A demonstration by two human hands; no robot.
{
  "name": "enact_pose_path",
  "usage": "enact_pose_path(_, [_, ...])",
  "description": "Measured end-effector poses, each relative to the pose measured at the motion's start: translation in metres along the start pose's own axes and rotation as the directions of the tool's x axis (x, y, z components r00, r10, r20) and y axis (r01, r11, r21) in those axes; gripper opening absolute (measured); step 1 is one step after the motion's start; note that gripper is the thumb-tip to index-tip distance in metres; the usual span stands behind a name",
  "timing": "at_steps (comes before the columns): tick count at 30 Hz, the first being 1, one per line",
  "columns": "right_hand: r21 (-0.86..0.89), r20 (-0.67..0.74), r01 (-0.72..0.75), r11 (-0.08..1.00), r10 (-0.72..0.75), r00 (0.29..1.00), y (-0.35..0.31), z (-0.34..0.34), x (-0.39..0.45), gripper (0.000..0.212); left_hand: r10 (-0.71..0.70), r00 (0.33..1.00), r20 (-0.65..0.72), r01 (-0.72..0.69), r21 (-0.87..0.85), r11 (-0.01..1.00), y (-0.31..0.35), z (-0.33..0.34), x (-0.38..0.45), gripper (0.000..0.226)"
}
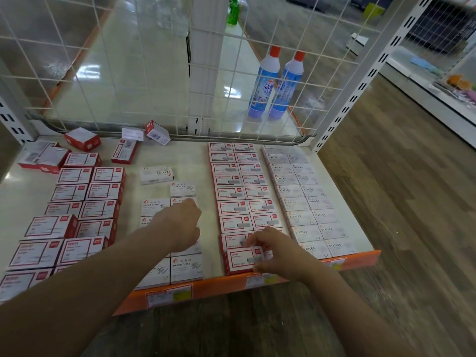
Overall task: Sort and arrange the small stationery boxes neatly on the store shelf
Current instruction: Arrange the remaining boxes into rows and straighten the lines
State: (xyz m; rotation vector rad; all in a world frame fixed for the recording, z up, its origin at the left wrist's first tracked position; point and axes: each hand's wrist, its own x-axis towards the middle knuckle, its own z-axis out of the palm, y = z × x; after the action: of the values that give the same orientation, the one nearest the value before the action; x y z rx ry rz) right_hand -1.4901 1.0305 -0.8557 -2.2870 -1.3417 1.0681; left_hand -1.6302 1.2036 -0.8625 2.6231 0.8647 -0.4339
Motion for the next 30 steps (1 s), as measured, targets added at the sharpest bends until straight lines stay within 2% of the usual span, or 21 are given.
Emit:
enact_pose_path(10, [0.016, -0.066, -0.003, 1.0, 0.004, 0.998, -0.009, -0.014, 0.011, 0.038, -0.046, 0.998, -0.05, 0.046, -0.016, 0.999, -0.023, -0.004, -0.008, 0.044])
enact_pose_path(17, [-0.085, -0.128, 0.107, 0.991, -0.117, 0.985, -0.039, -0.006, 0.046, 0.029, -0.121, 0.989, -0.086, 0.113, -0.085, 0.99, -0.052, -0.012, -0.025, 0.041])
enact_pose_path(22, [-0.08, -0.173, 0.174, 0.982, -0.186, 0.967, -0.065, 0.002, 0.077, 0.026, -0.195, 0.971, -0.135, 0.182, -0.107, 0.977, -0.078, -0.014, -0.038, 0.031])
enact_pose_path(27, [-0.101, -0.253, 0.189, 0.977, -0.209, 0.945, -0.097, 0.003, 0.116, 0.028, -0.305, 0.923, -0.233, 0.261, -0.202, 0.944, -0.11, -0.014, -0.044, 0.02])
enact_pose_path(30, [-0.136, -0.276, 0.203, 0.97, -0.234, 0.932, -0.114, 0.008, 0.141, 0.033, -0.343, 0.917, -0.202, 0.281, -0.282, 0.917, -0.121, -0.014, -0.043, 0.018])
